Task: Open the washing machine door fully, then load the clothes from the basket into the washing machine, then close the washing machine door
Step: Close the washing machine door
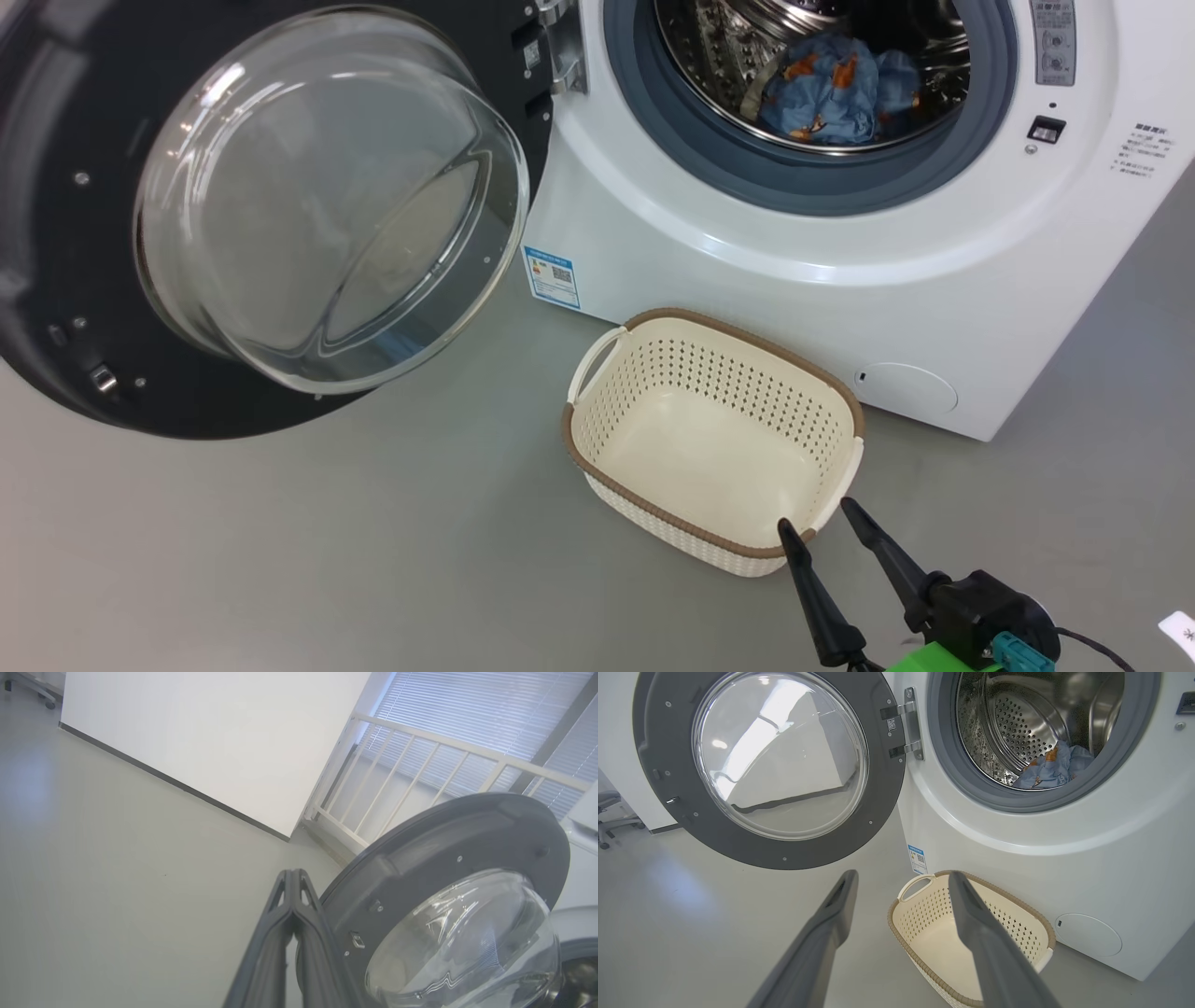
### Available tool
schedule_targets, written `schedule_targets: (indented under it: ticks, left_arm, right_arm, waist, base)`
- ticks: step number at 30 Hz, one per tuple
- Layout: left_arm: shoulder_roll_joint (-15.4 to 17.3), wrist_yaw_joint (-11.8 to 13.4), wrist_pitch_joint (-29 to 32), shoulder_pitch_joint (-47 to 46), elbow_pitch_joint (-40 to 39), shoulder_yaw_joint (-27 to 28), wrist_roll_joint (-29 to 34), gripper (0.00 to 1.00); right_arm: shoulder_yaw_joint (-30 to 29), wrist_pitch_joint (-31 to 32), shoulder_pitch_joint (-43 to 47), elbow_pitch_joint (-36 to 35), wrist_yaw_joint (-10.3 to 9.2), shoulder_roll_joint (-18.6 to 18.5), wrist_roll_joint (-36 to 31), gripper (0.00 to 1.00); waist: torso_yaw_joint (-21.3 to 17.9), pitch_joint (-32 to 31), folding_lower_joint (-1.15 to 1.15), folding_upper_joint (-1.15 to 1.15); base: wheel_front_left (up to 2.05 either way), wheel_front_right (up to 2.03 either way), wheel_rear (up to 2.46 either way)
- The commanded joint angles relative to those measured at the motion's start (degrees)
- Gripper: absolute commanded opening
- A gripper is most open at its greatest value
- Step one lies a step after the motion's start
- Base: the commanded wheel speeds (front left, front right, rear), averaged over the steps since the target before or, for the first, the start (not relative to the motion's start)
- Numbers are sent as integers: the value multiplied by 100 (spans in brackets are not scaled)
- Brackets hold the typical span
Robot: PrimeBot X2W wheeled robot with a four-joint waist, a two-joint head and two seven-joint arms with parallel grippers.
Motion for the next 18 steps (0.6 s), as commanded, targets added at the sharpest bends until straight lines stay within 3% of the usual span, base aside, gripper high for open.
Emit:
schedule_targets:
  ticks: [1,8,18]
  left_arm:
    - [451,-138,120,-548,152,460,-426,0]
    - [1259,-422,925,-1824,1232,1110,-2090,0]
    - [2075,-467,2122,-3090,2562,1659,-3735,0]
  right_arm:
    - [99,18,-83,-197,52,12,-65,100]
    - [6,158,-104,-376,52,12,-233,100]
    - [-69,390,-92,-670,52,12,-472,100]
  waist:
    - [-53,77,0,0]
    - [-246,266,0,0]
    - [-533,502,0,0]
  base:
    - [0,0,0]
    - [0,0,0]
    - [0,0,0]
